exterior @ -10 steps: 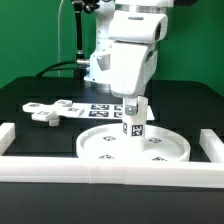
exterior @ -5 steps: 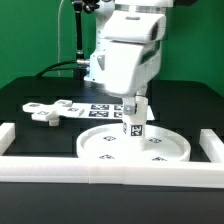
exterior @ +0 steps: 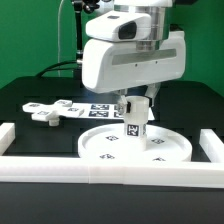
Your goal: Assemble round table
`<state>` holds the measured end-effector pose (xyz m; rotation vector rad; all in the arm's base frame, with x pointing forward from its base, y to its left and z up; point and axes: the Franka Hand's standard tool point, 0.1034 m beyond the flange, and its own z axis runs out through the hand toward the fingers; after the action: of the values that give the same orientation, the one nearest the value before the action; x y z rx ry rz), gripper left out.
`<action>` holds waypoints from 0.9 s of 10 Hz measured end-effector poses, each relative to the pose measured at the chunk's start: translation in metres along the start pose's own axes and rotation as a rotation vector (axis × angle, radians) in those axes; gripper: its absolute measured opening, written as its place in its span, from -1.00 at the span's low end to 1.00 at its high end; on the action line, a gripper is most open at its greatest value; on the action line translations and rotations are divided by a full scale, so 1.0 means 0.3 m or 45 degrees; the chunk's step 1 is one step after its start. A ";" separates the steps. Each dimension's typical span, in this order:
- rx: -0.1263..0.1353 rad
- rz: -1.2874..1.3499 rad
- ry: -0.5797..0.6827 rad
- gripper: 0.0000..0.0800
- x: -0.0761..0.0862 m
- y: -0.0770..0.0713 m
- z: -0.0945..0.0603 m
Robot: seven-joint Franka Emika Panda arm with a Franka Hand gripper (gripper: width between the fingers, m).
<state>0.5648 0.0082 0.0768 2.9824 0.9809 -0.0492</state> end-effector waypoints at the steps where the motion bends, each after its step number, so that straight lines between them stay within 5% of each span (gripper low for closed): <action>1: 0.003 0.106 0.002 0.02 0.001 -0.001 0.000; 4: 0.010 0.293 0.004 0.02 0.003 -0.005 0.000; 9: 0.066 1.012 0.017 0.02 0.017 -0.025 0.002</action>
Offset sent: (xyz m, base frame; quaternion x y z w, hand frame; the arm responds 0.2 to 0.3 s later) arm 0.0000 0.0000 0.0000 0.0000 0.0000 0.1296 0.9916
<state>0.5644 0.0173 0.0762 3.1692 -0.2546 -0.0503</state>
